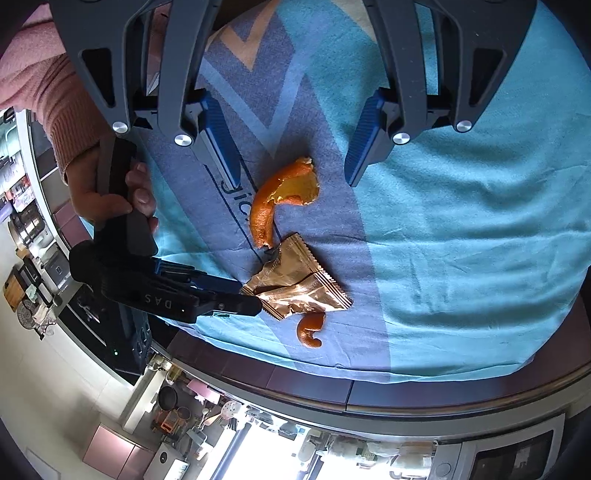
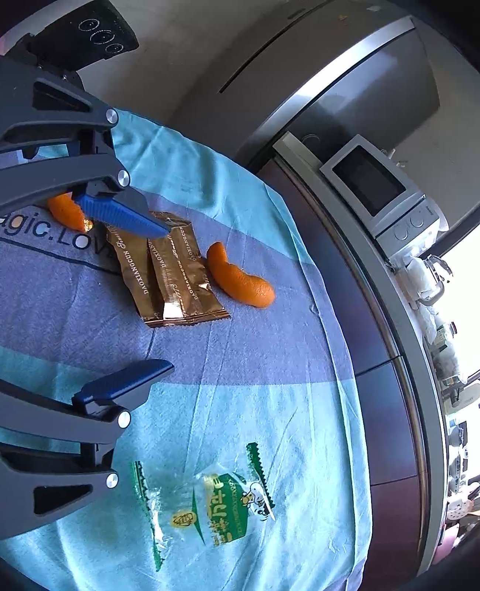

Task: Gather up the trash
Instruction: 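Grasp the orange peel with the left gripper while the right grasps the gold wrapper, then carry the orange peel and gold wrapper over the teal bin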

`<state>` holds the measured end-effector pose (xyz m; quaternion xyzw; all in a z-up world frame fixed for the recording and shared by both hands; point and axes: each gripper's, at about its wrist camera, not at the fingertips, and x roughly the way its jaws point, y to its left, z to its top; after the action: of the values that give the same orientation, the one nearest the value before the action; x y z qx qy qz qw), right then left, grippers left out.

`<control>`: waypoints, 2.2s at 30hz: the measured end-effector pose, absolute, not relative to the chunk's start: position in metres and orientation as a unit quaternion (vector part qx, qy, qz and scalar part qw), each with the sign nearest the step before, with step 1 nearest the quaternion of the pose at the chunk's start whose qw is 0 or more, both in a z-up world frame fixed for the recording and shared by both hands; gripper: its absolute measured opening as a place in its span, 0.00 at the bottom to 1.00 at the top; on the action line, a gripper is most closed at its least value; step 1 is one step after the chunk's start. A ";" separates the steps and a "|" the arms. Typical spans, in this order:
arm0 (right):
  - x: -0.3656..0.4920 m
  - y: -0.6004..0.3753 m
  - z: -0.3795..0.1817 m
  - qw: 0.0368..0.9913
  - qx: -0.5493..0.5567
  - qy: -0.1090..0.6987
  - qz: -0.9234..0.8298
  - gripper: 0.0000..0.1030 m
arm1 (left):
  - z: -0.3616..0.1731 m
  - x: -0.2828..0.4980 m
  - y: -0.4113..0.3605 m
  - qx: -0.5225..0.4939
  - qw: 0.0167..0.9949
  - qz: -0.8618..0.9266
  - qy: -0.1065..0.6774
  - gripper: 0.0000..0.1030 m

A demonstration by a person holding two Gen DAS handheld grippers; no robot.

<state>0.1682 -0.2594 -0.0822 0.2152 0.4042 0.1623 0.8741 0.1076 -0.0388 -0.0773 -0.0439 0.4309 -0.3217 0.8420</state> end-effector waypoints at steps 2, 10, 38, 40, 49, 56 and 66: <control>0.168 -0.255 -0.082 0.874 0.210 0.405 0.167 0.65 | -0.078 0.108 -0.041 -0.042 0.841 -0.323 0.433 0.56; 0.167 -0.241 -0.082 0.877 0.176 0.413 0.170 0.39 | -0.080 0.115 -0.046 -0.044 0.838 -0.327 0.435 0.54; 0.137 -0.254 -0.071 0.867 0.249 0.369 0.224 0.02 | -0.083 0.107 -0.046 -0.022 0.842 -0.325 0.429 0.04; 0.138 -0.253 -0.073 0.865 0.251 0.371 0.224 0.02 | -0.084 0.109 -0.046 -0.024 0.839 -0.328 0.433 0.19; 0.140 -0.252 -0.079 0.860 0.257 0.379 0.225 0.02 | -0.085 0.113 -0.055 -0.028 0.831 -0.350 0.433 0.06; 0.139 -0.253 -0.077 0.859 0.263 0.375 0.227 0.02 | -0.083 0.109 -0.055 -0.036 0.830 -0.357 0.426 0.05; 0.137 -0.252 -0.066 0.861 0.276 0.353 0.240 0.02 | -0.066 0.102 -0.029 -0.039 0.852 -0.334 0.402 0.03</control>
<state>0.1371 -0.2518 -0.0657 0.2760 0.3532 0.2395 0.8612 0.1019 -0.0295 -0.0661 -0.0394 0.4018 -0.3343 0.8516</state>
